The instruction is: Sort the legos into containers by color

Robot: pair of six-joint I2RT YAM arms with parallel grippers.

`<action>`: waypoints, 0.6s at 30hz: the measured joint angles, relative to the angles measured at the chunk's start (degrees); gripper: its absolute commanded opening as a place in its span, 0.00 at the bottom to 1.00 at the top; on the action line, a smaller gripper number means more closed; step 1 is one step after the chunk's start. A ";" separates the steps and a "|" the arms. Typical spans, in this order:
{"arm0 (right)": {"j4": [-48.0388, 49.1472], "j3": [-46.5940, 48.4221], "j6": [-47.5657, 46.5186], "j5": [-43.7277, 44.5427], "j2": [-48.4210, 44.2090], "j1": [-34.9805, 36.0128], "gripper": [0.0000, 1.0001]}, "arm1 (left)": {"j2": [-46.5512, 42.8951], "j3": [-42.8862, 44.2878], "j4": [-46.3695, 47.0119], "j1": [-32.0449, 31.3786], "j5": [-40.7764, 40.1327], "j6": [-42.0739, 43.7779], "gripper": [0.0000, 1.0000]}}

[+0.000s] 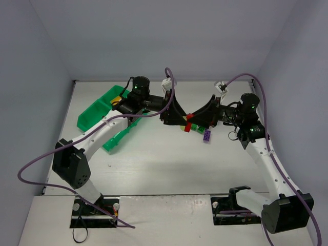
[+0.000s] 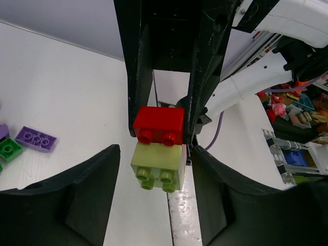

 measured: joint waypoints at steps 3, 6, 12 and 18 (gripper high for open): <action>0.00 0.00 0.02 0.04 -0.11 0.02 0.00 | 0.07 0.00 0.00 -0.04 0.76 -0.20 0.49; 0.00 0.00 0.02 0.15 -0.35 0.02 0.00 | 0.07 0.00 -0.02 -0.04 1.25 -0.22 0.49; 0.00 0.00 0.00 0.22 -0.72 0.02 0.00 | 0.07 0.00 -0.44 -0.04 2.12 -0.17 0.43; 0.07 -0.02 -0.20 -0.13 -0.96 0.07 0.00 | 0.09 0.00 -0.81 0.07 3.34 -0.48 0.13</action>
